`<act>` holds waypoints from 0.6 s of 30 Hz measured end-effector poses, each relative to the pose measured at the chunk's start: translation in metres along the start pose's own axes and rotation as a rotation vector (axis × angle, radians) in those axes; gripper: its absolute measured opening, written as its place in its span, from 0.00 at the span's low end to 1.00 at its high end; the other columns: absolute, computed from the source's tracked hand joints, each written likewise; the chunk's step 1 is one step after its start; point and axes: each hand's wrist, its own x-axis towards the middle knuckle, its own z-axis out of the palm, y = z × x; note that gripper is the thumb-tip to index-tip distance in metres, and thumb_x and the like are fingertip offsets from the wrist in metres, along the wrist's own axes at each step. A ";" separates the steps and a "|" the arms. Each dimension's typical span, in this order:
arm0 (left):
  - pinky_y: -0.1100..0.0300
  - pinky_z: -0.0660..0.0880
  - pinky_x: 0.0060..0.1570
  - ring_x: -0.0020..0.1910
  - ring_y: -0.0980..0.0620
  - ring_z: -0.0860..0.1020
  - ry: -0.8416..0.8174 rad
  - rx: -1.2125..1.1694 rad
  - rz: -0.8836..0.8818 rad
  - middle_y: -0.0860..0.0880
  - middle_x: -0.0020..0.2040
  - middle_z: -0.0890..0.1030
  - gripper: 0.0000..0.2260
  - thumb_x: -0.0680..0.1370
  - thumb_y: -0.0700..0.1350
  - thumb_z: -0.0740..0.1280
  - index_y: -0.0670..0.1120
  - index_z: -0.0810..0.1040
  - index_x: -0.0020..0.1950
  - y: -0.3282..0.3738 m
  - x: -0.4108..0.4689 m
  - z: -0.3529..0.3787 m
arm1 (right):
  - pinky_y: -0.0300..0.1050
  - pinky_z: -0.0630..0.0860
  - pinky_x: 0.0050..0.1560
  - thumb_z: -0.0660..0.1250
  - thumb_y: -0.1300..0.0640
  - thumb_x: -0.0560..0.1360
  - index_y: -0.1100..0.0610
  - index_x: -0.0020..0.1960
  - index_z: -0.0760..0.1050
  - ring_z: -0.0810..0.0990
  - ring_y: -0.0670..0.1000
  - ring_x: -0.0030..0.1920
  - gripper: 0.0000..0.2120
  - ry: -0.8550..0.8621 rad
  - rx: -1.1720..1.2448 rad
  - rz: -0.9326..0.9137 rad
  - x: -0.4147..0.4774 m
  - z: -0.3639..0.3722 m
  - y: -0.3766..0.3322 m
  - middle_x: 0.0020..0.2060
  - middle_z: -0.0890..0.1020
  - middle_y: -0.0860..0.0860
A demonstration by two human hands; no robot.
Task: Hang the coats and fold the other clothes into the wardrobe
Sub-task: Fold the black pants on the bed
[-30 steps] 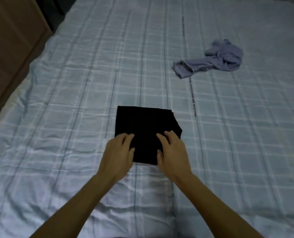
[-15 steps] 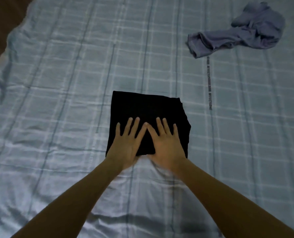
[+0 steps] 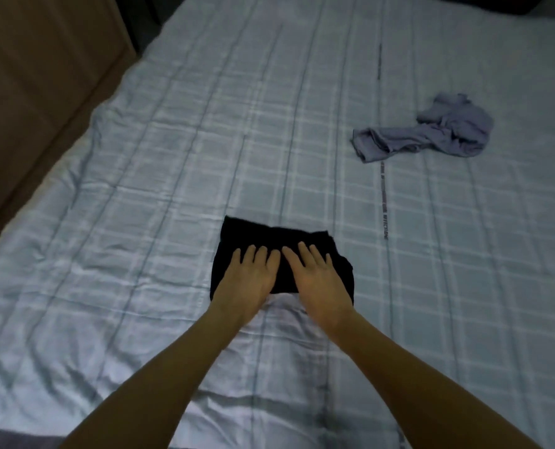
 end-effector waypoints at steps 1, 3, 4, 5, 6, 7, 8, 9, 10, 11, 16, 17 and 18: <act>0.43 0.79 0.48 0.47 0.38 0.81 0.045 -0.006 -0.011 0.37 0.48 0.81 0.36 0.51 0.39 0.81 0.37 0.75 0.58 -0.005 -0.012 -0.014 | 0.65 0.66 0.66 0.72 0.68 0.68 0.59 0.73 0.62 0.67 0.67 0.69 0.37 0.064 -0.005 -0.021 -0.004 -0.012 -0.011 0.69 0.67 0.66; 0.43 0.78 0.49 0.46 0.39 0.81 0.121 -0.006 -0.031 0.37 0.48 0.81 0.35 0.54 0.36 0.79 0.38 0.72 0.59 -0.018 -0.038 -0.043 | 0.65 0.76 0.54 0.79 0.67 0.58 0.60 0.65 0.73 0.78 0.66 0.58 0.37 0.163 -0.013 -0.050 -0.012 -0.035 -0.036 0.59 0.78 0.65; 0.42 0.78 0.49 0.47 0.38 0.81 0.151 0.005 -0.043 0.36 0.48 0.81 0.34 0.56 0.35 0.78 0.38 0.71 0.59 -0.027 -0.053 -0.060 | 0.64 0.77 0.52 0.81 0.65 0.56 0.59 0.64 0.75 0.79 0.65 0.56 0.37 0.197 -0.018 -0.064 -0.017 -0.049 -0.052 0.57 0.79 0.64; 0.42 0.78 0.49 0.48 0.38 0.81 0.178 0.023 -0.056 0.36 0.48 0.81 0.33 0.57 0.35 0.78 0.38 0.70 0.60 -0.037 -0.070 -0.077 | 0.64 0.78 0.52 0.81 0.63 0.57 0.59 0.64 0.75 0.80 0.65 0.56 0.36 0.239 -0.023 -0.088 -0.023 -0.065 -0.071 0.56 0.80 0.63; 0.42 0.78 0.49 0.48 0.38 0.81 0.202 0.047 -0.069 0.36 0.49 0.81 0.32 0.59 0.37 0.78 0.38 0.70 0.60 -0.048 -0.087 -0.098 | 0.64 0.78 0.52 0.81 0.61 0.59 0.58 0.64 0.74 0.80 0.64 0.56 0.35 0.286 -0.034 -0.119 -0.030 -0.083 -0.092 0.57 0.80 0.63; 0.42 0.78 0.49 0.48 0.38 0.81 0.225 0.070 -0.086 0.37 0.49 0.81 0.32 0.59 0.38 0.78 0.39 0.69 0.60 -0.060 -0.106 -0.119 | 0.64 0.77 0.53 0.80 0.59 0.61 0.58 0.64 0.74 0.80 0.63 0.56 0.33 0.328 -0.049 -0.150 -0.037 -0.101 -0.114 0.57 0.80 0.63; 0.42 0.78 0.49 0.49 0.38 0.81 0.245 0.092 -0.111 0.37 0.50 0.81 0.33 0.59 0.39 0.78 0.39 0.68 0.61 -0.073 -0.127 -0.140 | 0.64 0.76 0.54 0.80 0.58 0.62 0.57 0.64 0.74 0.80 0.63 0.57 0.32 0.360 -0.068 -0.179 -0.044 -0.120 -0.137 0.57 0.80 0.62; 0.41 0.78 0.49 0.49 0.38 0.81 0.265 0.108 -0.139 0.37 0.50 0.81 0.35 0.58 0.38 0.78 0.39 0.68 0.61 -0.085 -0.148 -0.161 | 0.65 0.75 0.56 0.79 0.57 0.62 0.57 0.64 0.74 0.79 0.62 0.57 0.32 0.397 -0.091 -0.209 -0.050 -0.139 -0.160 0.57 0.80 0.62; 0.41 0.78 0.49 0.49 0.37 0.81 0.280 0.121 -0.175 0.36 0.51 0.81 0.36 0.57 0.37 0.78 0.39 0.68 0.61 -0.098 -0.171 -0.182 | 0.66 0.74 0.57 0.80 0.58 0.61 0.57 0.64 0.74 0.79 0.62 0.57 0.33 0.432 -0.109 -0.242 -0.057 -0.160 -0.184 0.57 0.80 0.62; 0.41 0.78 0.49 0.49 0.37 0.81 0.296 0.139 -0.215 0.36 0.51 0.81 0.36 0.56 0.36 0.78 0.39 0.68 0.62 -0.110 -0.196 -0.204 | 0.66 0.73 0.58 0.79 0.59 0.60 0.57 0.64 0.75 0.79 0.62 0.58 0.33 0.467 -0.119 -0.279 -0.063 -0.181 -0.210 0.57 0.80 0.62; 0.40 0.77 0.49 0.51 0.36 0.80 0.319 0.244 -0.432 0.36 0.52 0.80 0.35 0.58 0.34 0.76 0.39 0.69 0.64 -0.168 -0.319 -0.299 | 0.62 0.75 0.56 0.78 0.63 0.60 0.57 0.63 0.76 0.80 0.60 0.57 0.32 0.593 -0.102 -0.480 -0.095 -0.269 -0.339 0.56 0.80 0.62; 0.40 0.77 0.50 0.51 0.36 0.79 0.303 0.267 -0.482 0.36 0.52 0.80 0.36 0.57 0.35 0.77 0.39 0.70 0.64 -0.179 -0.343 -0.316 | 0.62 0.76 0.55 0.78 0.63 0.60 0.57 0.63 0.76 0.80 0.60 0.57 0.32 0.610 -0.098 -0.522 -0.100 -0.284 -0.365 0.56 0.80 0.62; 0.40 0.77 0.50 0.51 0.36 0.79 0.296 0.287 -0.530 0.36 0.52 0.79 0.37 0.57 0.36 0.77 0.39 0.71 0.64 -0.190 -0.367 -0.333 | 0.61 0.77 0.54 0.78 0.63 0.60 0.57 0.63 0.76 0.80 0.60 0.56 0.31 0.624 -0.096 -0.566 -0.106 -0.299 -0.391 0.55 0.81 0.62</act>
